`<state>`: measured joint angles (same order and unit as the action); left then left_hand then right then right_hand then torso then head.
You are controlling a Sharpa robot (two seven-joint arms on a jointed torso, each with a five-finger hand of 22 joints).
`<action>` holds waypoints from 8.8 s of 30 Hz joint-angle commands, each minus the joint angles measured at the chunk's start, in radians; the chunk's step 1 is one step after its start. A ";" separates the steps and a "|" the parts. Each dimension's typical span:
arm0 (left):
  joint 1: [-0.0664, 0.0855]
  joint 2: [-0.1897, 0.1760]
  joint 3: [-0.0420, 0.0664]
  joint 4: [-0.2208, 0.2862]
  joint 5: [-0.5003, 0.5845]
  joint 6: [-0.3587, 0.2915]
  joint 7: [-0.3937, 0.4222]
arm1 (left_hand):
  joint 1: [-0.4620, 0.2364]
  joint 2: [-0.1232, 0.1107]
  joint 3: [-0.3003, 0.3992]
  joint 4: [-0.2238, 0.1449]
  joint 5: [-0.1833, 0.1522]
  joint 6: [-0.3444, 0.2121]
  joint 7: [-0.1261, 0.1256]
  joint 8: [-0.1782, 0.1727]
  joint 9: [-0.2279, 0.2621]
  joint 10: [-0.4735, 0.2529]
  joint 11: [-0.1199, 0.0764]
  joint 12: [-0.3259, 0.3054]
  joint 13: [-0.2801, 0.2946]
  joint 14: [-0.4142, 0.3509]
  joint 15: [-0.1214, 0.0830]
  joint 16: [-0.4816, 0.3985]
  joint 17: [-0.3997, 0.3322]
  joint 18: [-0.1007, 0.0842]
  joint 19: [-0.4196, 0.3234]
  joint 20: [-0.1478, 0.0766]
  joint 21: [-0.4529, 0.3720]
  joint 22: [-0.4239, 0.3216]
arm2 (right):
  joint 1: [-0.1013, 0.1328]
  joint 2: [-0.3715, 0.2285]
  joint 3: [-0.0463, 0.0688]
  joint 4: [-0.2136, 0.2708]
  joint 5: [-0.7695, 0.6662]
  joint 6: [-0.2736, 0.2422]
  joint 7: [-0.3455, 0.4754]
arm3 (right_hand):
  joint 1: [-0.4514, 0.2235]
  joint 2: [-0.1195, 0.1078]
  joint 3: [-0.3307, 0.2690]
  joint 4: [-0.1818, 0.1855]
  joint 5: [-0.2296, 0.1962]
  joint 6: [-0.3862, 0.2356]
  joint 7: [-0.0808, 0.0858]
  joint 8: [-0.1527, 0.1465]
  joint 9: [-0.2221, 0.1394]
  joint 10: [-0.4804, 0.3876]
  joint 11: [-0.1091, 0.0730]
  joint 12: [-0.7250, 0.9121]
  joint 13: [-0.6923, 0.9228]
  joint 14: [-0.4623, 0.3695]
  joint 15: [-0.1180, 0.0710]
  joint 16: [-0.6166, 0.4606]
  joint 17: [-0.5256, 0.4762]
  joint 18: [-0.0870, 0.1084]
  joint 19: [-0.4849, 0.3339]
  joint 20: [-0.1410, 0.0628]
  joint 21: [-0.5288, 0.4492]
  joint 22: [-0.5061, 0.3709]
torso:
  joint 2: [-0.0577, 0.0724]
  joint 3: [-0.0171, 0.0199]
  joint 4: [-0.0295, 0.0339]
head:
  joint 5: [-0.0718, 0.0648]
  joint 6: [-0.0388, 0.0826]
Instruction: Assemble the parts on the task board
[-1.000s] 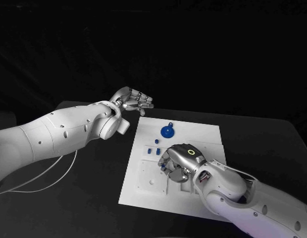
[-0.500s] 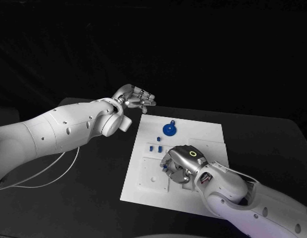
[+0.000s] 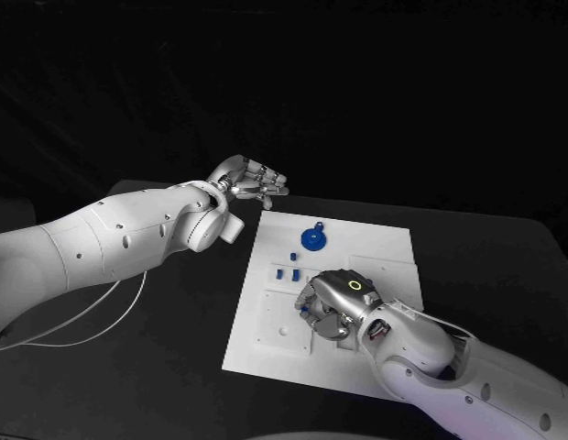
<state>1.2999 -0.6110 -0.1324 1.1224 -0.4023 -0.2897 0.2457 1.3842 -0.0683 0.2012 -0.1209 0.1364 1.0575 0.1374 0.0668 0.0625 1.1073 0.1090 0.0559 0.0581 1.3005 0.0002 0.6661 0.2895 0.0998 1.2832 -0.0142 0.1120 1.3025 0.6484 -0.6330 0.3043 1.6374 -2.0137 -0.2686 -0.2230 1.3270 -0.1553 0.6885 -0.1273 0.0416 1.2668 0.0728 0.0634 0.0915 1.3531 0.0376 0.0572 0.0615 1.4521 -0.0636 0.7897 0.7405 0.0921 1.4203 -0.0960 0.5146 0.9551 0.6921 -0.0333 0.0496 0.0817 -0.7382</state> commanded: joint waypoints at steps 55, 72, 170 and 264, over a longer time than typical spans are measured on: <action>0.000 0.004 0.001 0.000 -0.002 0.058 -0.019 | 0.010 0.012 -0.023 -0.001 -0.013 -0.010 0.003 -0.003 0.000 -0.032 0.003 0.006 0.002 -0.008 0.007 0.005 -0.002 0.015 0.011 0.002 -0.026 0.012 | -0.002 -0.032 -0.032 0.017 0.025 -0.085 0.003 | 0.009 -0.076 -0.354 0.024 0.070 -0.133 0.009 -0.001 -0.026 -0.268 0.058 0.002 -0.002 -0.017 0.047 -0.013 -0.131 0.070 0.071 0.060 -0.191 -0.022 | 0.000 0.0000 -0.0016 | -0.009 0.003; 0.000 -0.017 0.001 0.010 -0.005 0.052 0.003 | -0.003 0.012 -0.007 0.000 -0.010 -0.014 0.000 -0.003 0.000 0.041 -0.011 0.005 0.001 -0.016 0.003 -0.032 -0.020 0.006 -0.006 -0.002 -0.040 0.009 | 0.005 -0.158 0.183 0.033 0.280 0.061 0.081 | -0.041 -0.078 -0.205 -0.021 0.076 -0.128 0.025 0.000 -0.025 -0.155 0.032 -0.001 -0.002 -0.014 0.028 0.005 -0.125 0.055 0.062 0.039 -0.168 0.034 | 0.000 0.0009 -0.0021 | -0.035 0.022; -0.001 -0.046 0.000 0.005 0.003 0.066 0.019 | -0.004 0.013 -0.008 0.003 -0.011 -0.031 0.005 -0.003 0.000 0.030 -0.008 0.005 0.001 0.008 0.007 -0.125 -0.031 0.005 -0.013 0.002 -0.039 -0.066 | -0.032 -0.166 0.252 0.140 0.246 0.092 -0.021 | -0.049 0.011 0.004 -0.034 0.010 0.012 0.002 0.001 -0.012 0.017 -0.020 0.003 0.003 -0.004 -0.008 0.006 -0.106 0.022 0.074 0.001 -0.175 0.149 | -0.003 -0.0039 0.0005 | -0.034 0.008; -0.019 0.019 0.000 -0.058 0.009 0.109 0.003 | -0.007 0.018 -0.013 0.005 -0.013 -0.044 0.008 -0.003 0.000 0.024 -0.005 0.005 0.001 0.007 0.008 -0.129 -0.028 0.006 -0.015 0.004 -0.040 -0.072 | -0.005 0.045 -0.010 0.048 -0.057 0.154 -0.029 | -0.057 0.023 -0.006 -0.073 0.008 0.020 0.000 0.001 -0.016 0.023 -0.021 0.003 0.002 -0.006 -0.009 0.005 -0.103 0.020 0.072 0.000 -0.179 0.212 | -0.017 -0.0126 0.0003 | 0.010 -0.020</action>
<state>1.2812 -0.5941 -0.1332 1.0645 -0.4009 -0.1946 0.2470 1.3788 -0.0578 0.1897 -0.1176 0.1269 1.0235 0.1462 0.0668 0.0625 1.1377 0.1072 0.0646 0.0580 1.3041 0.0072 0.5414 0.2606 0.1000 1.2704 -0.0125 0.0718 1.2317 0.6410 -0.5915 0.2961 1.6849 -2.0446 -0.1454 -0.2446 1.2705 -0.1392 0.6860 -0.1991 0.0466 1.2793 0.0720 0.0608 0.0755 1.3562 0.0296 0.0572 0.0634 1.4466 -0.0690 0.7929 0.6361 0.0997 1.4666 -0.0888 0.3401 1.1666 0.6752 -0.0458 0.0493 0.0931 -0.7583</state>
